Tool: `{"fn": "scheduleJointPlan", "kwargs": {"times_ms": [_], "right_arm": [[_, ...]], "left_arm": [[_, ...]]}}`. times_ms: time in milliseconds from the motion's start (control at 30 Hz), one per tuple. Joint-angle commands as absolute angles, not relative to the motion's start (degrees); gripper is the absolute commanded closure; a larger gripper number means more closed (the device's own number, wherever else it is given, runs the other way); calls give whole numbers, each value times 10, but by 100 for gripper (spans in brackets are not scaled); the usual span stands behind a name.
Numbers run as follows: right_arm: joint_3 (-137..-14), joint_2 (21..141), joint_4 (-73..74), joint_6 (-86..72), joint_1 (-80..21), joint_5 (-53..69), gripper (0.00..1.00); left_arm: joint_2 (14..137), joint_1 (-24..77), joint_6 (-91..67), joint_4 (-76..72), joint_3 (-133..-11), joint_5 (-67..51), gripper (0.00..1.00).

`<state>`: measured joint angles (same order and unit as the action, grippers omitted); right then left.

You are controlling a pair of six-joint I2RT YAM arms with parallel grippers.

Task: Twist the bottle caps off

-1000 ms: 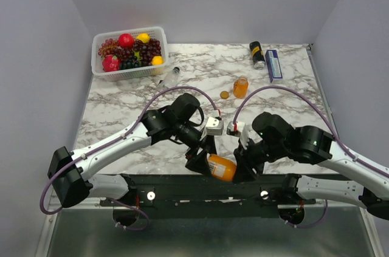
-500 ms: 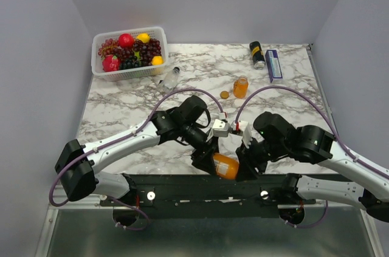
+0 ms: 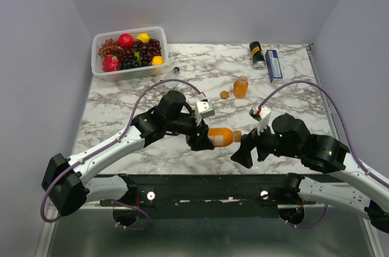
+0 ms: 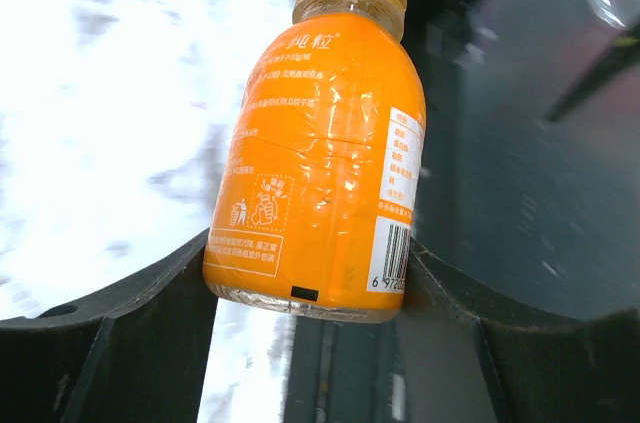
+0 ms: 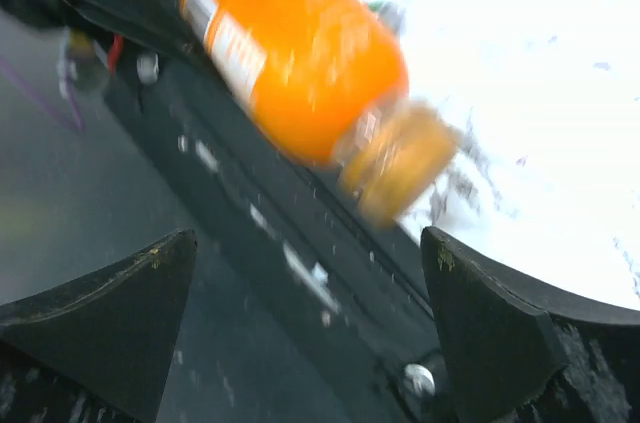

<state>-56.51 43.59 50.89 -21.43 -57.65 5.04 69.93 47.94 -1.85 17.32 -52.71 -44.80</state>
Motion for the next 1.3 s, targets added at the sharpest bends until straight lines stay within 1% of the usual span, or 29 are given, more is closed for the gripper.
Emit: {"fn": "scheduleJointPlan", "kwargs": {"times_ms": [0,67,100,167,200,300,400,567,767,900,1067,1200,1267], "right_arm": [[-516,369,334,-301,-570,-92,0],[-484,342,268,-328,-569,-126,0],[-475,336,201,-334,-568,-131,0],[-455,336,143,-356,-567,-148,0],[-446,338,84,-364,-565,-148,0],[-418,354,-11,-397,-563,-154,1],[-388,370,-67,-431,-557,-177,2],[-341,374,-111,-474,-549,-233,4],[-309,388,-158,-500,-539,-232,10],[-297,401,-197,-511,-530,-211,19],[-295,417,-212,-517,-520,-180,26],[-287,425,-232,-522,-517,-168,36],[-281,430,-237,-522,-515,-164,39]], "left_arm": [[633,458,-56,87,-497,-276,69],[618,458,-56,72,-485,-241,69],[601,458,-56,67,-480,-230,68],[585,458,-55,48,-466,-208,68],[570,458,-49,43,-460,-207,68],[549,459,-45,32,-449,-202,67],[534,461,-42,20,-441,-200,67],[519,468,-35,15,-434,-189,67],[512,474,-29,13,-432,-184,67],[512,479,-27,17,-433,-181,67],[509,482,-25,17,-432,-176,67],[510,483,-26,20,-435,-175,67],[511,483,-28,20,-436,-177,67]]}}
